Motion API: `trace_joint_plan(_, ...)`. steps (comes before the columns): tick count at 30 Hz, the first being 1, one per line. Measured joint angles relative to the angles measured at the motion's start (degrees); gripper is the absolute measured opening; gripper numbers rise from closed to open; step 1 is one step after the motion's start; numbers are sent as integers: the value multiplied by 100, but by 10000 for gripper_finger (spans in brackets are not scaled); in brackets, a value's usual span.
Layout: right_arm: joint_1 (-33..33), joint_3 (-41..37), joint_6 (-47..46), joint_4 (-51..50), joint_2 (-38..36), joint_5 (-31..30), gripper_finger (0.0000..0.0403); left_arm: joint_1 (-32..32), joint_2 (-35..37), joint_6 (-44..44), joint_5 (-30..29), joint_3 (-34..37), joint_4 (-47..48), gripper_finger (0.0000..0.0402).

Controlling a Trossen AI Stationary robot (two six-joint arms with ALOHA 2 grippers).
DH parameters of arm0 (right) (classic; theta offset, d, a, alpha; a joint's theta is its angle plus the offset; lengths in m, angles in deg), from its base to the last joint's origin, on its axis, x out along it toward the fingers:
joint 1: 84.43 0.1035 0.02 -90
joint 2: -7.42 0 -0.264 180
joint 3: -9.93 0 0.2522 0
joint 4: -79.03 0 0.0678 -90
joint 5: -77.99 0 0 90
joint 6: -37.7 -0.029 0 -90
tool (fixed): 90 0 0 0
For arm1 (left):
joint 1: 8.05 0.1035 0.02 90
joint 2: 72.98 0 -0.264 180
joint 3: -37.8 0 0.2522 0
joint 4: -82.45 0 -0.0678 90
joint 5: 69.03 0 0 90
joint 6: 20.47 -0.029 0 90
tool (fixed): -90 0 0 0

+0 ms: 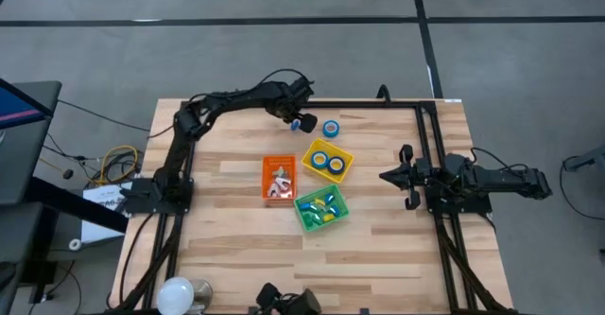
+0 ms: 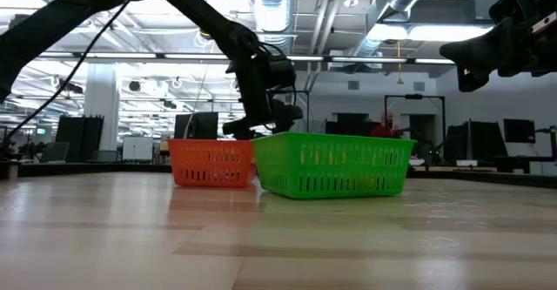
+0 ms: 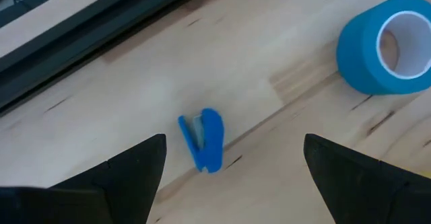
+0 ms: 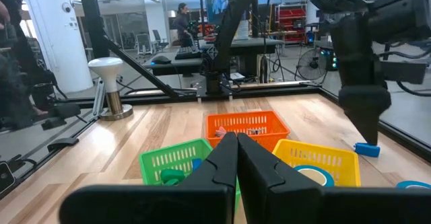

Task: Pick and place Stapler, Stapler remover, tape
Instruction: Put the blue stapler into the green bin

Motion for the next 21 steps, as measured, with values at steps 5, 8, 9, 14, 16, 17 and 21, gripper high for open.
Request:
trace_joint_plan(5, -1, -1, -1, 0, 0, 0, 1, -25, -211, -42, -88, -168, 62, 342)
trace_joint_plan(8, -1, 1, 0, 0, 0, 0, 1, -21, -254, -42, -253, -170, 160, 342)
trace_joint_plan(9, 1, 1, 0, 0, 0, 0, 1, -18, -254, -44, -276, -170, 155, 342)
trace_joint_plan(14, 0, 2, 1, 0, 0, 0, 1, -14, -254, -37, -364, -172, 136, 342)
trace_joint_plan(16, 2, 0, 1, 0, 0, 0, 1, -16, -254, -31, -364, -172, 213, 338)
trace_joint_plan(17, -1, -1, -1, 0, 0, 0, 1, -16, -254, -29, -355, -172, 276, 336)
trace_joint_plan(21, 1, 1, -1, 0, -1, 0, 1, 24, -195, -25, -35, -174, 551, 321)
